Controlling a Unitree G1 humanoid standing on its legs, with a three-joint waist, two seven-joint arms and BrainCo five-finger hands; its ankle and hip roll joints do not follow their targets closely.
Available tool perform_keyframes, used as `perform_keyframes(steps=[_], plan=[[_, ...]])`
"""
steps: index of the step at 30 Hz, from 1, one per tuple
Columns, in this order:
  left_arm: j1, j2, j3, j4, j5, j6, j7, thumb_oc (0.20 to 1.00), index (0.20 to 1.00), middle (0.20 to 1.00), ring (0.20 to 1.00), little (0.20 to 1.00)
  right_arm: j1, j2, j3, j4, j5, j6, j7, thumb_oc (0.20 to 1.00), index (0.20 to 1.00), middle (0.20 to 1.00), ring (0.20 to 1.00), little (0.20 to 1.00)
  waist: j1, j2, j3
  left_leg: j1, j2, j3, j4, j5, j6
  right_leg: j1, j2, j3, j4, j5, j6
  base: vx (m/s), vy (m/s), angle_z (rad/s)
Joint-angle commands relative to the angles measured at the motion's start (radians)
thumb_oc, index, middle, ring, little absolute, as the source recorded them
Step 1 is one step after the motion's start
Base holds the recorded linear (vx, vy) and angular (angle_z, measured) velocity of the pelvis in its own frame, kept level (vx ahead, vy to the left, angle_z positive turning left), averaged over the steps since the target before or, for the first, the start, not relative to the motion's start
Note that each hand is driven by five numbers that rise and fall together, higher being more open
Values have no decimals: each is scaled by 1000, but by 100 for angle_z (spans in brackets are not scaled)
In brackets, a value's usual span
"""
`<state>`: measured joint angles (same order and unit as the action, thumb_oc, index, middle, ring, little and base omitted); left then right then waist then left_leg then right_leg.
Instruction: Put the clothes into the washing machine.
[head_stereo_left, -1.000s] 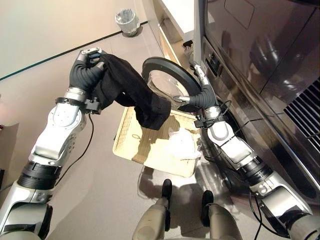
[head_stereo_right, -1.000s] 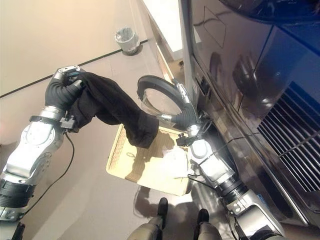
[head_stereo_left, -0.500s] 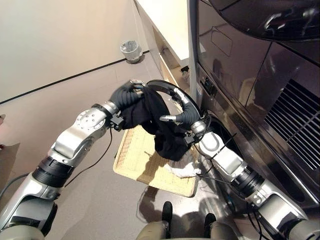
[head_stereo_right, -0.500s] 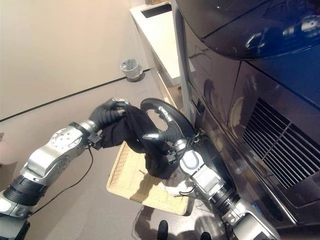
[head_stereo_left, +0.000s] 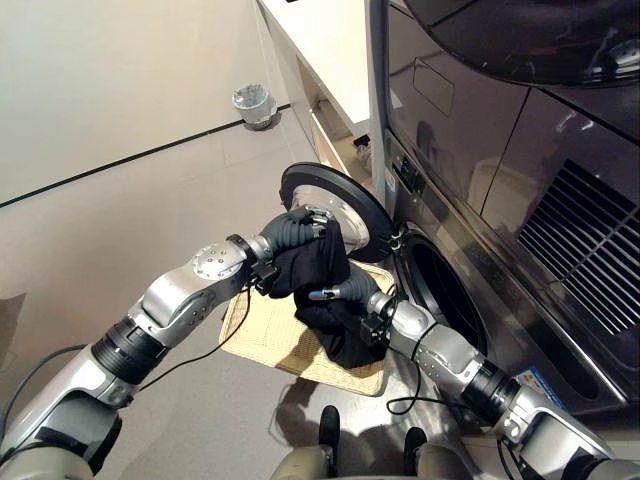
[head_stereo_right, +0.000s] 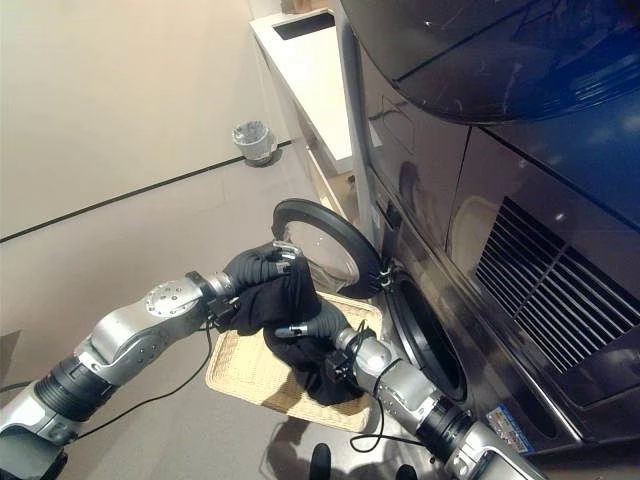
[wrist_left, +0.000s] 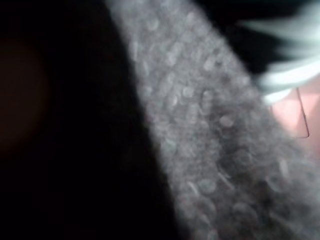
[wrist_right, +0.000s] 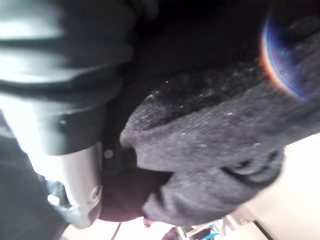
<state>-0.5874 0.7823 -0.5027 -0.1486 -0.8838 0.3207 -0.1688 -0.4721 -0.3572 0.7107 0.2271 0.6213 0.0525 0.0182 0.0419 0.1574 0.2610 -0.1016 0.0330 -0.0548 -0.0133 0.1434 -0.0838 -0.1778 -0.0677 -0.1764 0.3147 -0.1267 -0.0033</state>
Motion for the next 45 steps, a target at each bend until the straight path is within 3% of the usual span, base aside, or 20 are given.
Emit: perform_keyframes(steps=[1,7,13,14,15,17,20,27,31,32,33,34,38,40,42,43,45], plan=[[-114,-39,71,-159,-108,-114,-31,200,200,200,200,200,-32,90,51,24,-6,21,38,1000,1000,1000,1000,1000,-8,-91,25,62,-108,65,3,-94,33,168,-10,26,-369,195,69,0,0,0],[-111,-52,74,-183,-102,-148,-38,200,200,200,200,200,-11,85,64,131,0,145,180,1000,1000,1000,1000,1000,-4,-97,39,54,-110,59,2,-91,36,162,-5,34,-365,193,61,0,0,0],[-86,-46,85,-194,-141,-127,-31,200,200,200,200,200,14,76,46,153,180,149,259,1000,1000,1000,1000,1000,3,-103,38,58,-113,53,3,-92,37,170,-3,29,-369,196,59,17,-6,0],[-70,-49,89,-189,-135,-119,-34,200,200,200,200,200,27,89,30,136,279,147,278,313,313,313,313,313,2,-102,41,59,-113,55,5,-92,38,171,-4,27,-371,198,59,33,6,0],[-63,-51,90,-186,-135,-114,-33,200,200,200,200,200,32,100,20,129,323,144,284,200,200,200,200,200,1,-101,42,58,-113,57,5,-92,38,170,-5,24,-371,199,60,0,0,0],[-59,-51,92,-184,-134,-114,-31,200,200,200,200,200,36,106,17,122,338,145,286,200,200,200,200,200,1,-100,43,58,-113,57,5,-92,38,169,-5,25,-371,199,60,0,0,0],[-21,-59,99,-158,-154,-96,-29,200,200,200,200,200,75,137,-3,80,485,147,291,200,200,200,200,200,-6,-94,54,52,-114,60,2,-89,42,157,-4,30,-371,204,62,-23,21,-4],[42,-63,114,-139,-189,-64,36,200,200,200,200,200,99,134,-6,45,516,145,278,200,200,200,200,200,-12,-88,72,40,-116,66,2,-82,45,142,-5,41,-372,211,61,-25,24,-9],[129,-94,147,-87,-114,-50,107,206,206,206,206,206,110,134,-19,19,549,111,260,200,200,200,200,200,-9,-87,98,24,-116,60,7,-76,47,127,-3,50,-369,215,58,-53,10,-2],[159,-101,154,-64,-87,-40,150,511,511,511,511,511,113,131,-26,2,552,95,244,200,200,200,200,200,-9,-87,108,18,-117,56,8,-74,49,121,-2,53,-368,218,58,-39,5,-4],[180,-105,162,-47,-32,-39,168,718,718,718,718,718,118,125,-29,-9,555,77,234,200,200,200,200,200,-8,-87,114,14,-117,56,10,-72,48,117,-3,53,-368,220,59,-55,5,-6],[202,-101,166,-27,-15,-26,194,1000,1000,1000,1000,1000,121,118,-36,-17,563,51,220,200,200,200,200,200,-9,-87,120,8,-116,57,14,-71,48,111,-3,54,-366,221,59,-45,0,-5],[247,-94,184,42,153,-44,280,1000,1000,1000,1000,1000,123,103,-67,-31,534,-55,181,200,200,200,200,200,-12,-84,143,-8,-115,62,17,-66,50,92,-2,56,-357,222,57,-51,-4,-3],[271,-77,216,120,296,-74,417,1000,1000,1000,1000,1000,114,90,-116,-26,483,-158,139,200,200,200,200,200,-14,-81,163,-24,-111,66,19,-61,49,75,-1,58,-346,219,56,-65,-21,-5],[274,-77,230,147,282,-77,455,1000,1000,1000,1000,1000,105,87,-133,-22,489,-181,122,200,200,200,200,200,-15,-81,170,-29,-110,67,22,-61,48,69,-2,59,-342,217,56,-35,-28,-5],[287,-87,263,208,382,-104,522,1000,1000,1000,1000,1000,95,85,-173,-11,483,-215,102,200,200,200,200,200,-15,-82,182,-37,-110,68,25,-62,47,62,-2,59,-338,215,55,-47,-42,-7],[292,-98,290,257,434,-111,564,1000,1000,1000,1000,1000,87,81,-200,-4,497,-238,82,200,200,200,200,200,-16,-81,190,-43,-110,69,27,-63,46,52,-3,60,-332,214,54,-36,-26,-5]])
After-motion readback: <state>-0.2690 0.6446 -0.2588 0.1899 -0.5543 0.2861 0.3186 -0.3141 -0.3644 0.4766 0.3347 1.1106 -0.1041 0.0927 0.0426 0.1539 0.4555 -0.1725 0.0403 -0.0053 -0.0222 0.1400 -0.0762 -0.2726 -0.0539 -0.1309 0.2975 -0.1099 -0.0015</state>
